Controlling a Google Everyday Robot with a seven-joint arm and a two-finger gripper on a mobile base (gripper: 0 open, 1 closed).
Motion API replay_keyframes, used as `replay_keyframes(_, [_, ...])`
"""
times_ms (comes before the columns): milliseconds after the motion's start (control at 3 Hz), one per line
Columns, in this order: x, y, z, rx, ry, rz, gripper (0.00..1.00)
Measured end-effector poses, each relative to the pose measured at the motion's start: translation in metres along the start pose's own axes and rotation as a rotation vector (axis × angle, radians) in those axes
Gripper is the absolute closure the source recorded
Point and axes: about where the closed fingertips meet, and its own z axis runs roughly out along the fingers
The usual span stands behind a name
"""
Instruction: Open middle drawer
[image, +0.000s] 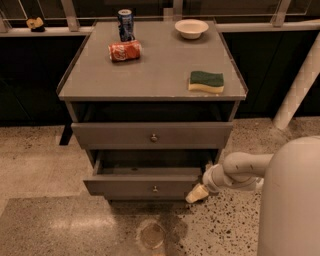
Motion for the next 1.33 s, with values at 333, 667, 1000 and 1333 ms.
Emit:
replay_keyframes(333, [0.000, 0.000, 0.000, 0.000, 0.000, 0.000, 0.00])
replay_keyframes(667, [0.005, -0.001, 0.003, -0.008, -0.008, 0.015, 0.00])
replay_keyframes(1000, [0.021, -0.004, 0.014, -0.028, -0.030, 0.050, 0.00])
replay_keyframes(1333, [0.040, -0.007, 0.030, -0.066, -0.052, 0.098, 0.00])
